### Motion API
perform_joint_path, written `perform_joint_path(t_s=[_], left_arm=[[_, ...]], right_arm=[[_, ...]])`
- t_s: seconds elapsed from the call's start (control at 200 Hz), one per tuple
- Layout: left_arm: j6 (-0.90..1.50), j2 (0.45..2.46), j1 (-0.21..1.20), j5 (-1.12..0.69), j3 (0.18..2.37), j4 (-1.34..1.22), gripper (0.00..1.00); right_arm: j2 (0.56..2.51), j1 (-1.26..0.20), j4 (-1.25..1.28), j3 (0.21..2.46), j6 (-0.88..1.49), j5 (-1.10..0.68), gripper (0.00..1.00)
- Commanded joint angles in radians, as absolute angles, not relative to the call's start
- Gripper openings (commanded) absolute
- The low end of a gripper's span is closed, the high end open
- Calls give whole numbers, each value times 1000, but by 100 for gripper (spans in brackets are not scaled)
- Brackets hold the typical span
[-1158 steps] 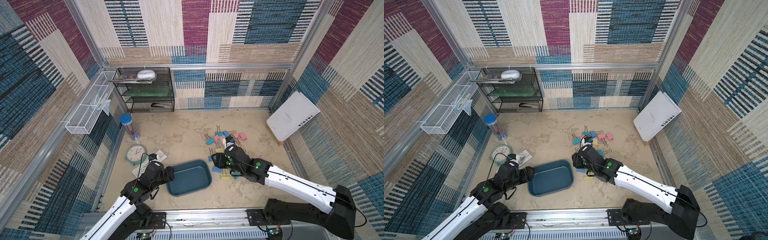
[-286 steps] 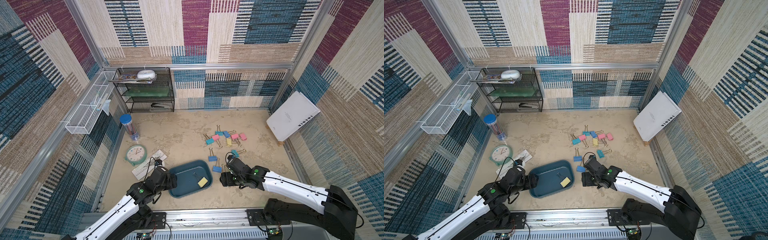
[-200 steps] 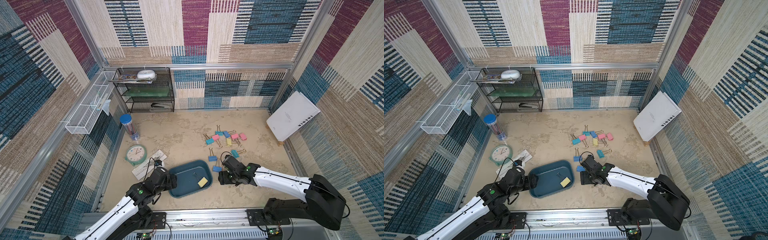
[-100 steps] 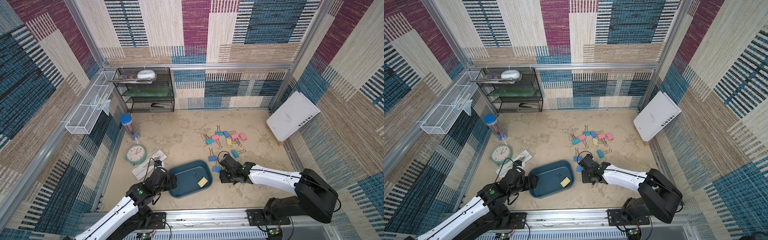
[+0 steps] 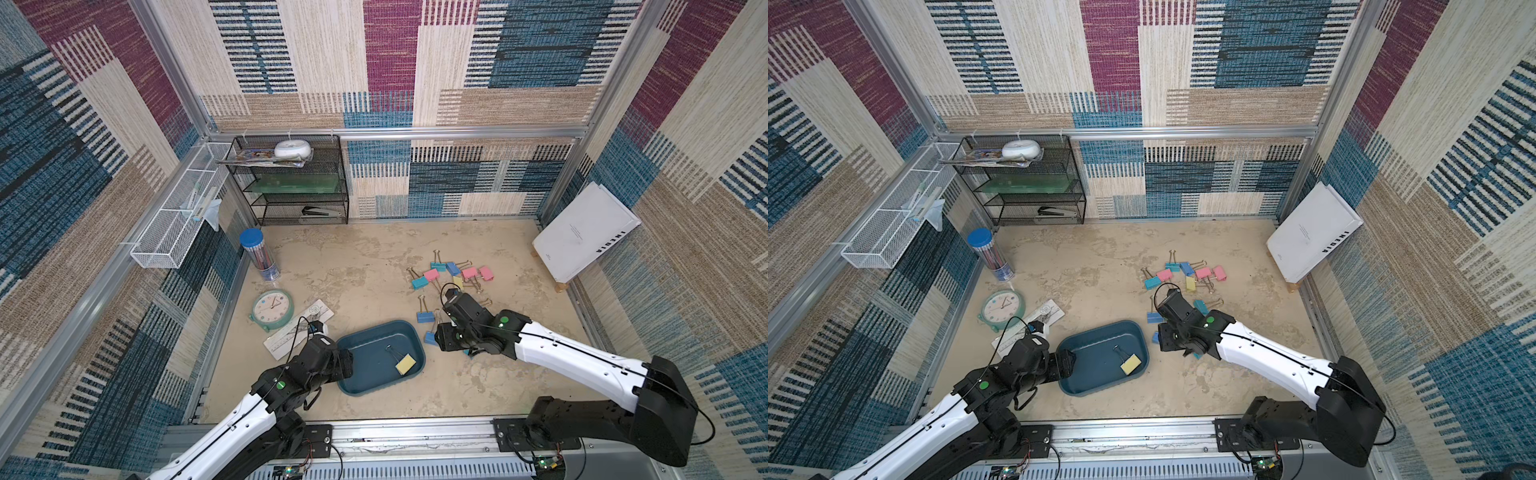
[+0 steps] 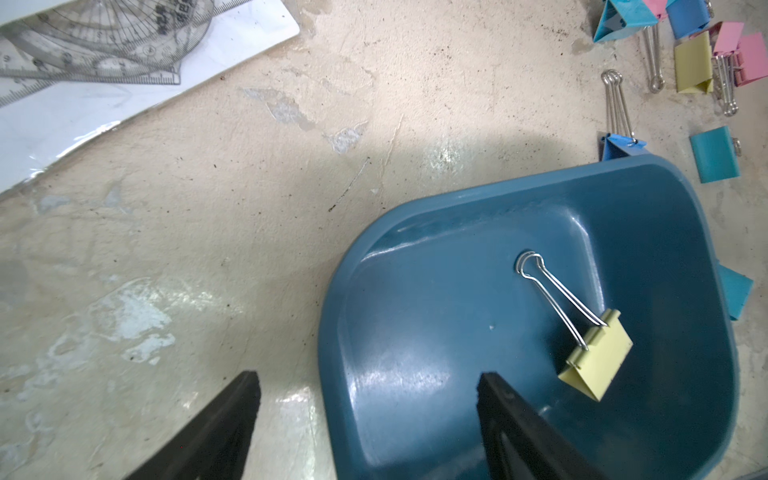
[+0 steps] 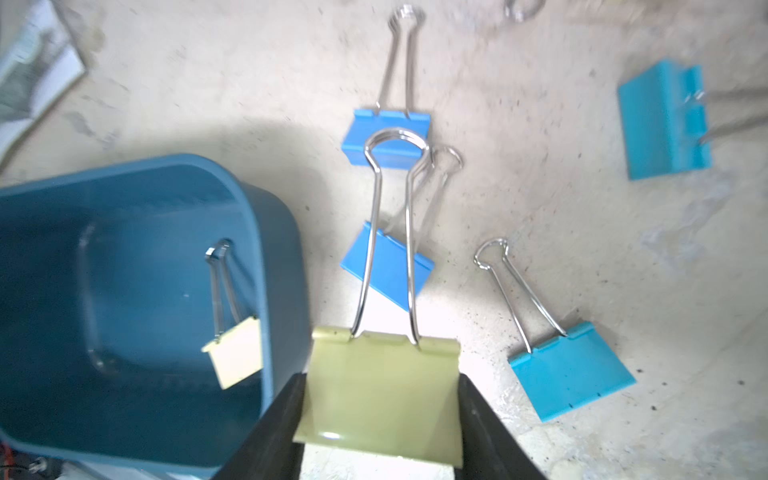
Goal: Put the binder clips in the storage box
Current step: Pick up the binder clip at the center of the board, then place the binder clip in the storage box.
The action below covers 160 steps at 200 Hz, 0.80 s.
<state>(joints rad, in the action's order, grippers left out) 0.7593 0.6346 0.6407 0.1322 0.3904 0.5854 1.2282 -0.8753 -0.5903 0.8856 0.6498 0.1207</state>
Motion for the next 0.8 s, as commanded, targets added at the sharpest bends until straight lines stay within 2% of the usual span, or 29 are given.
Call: perform_joint_path(t_s=[0.0, 0.205, 0.426, 0.796], left_arm=[[763, 633, 640, 141, 391, 581, 86], [761, 644, 640, 139, 390, 575, 86], [761, 645, 640, 141, 387, 573, 86], [755, 628, 640, 145, 382, 586, 86]], right_arm=[[1221, -929, -647, 942, 650, 59, 45], [1407, -1074, -569, 1069, 655, 27, 44], [1611, -1145, -473, 1153, 657, -16, 44], [1701, -1212, -338, 1084, 774, -33, 46]])
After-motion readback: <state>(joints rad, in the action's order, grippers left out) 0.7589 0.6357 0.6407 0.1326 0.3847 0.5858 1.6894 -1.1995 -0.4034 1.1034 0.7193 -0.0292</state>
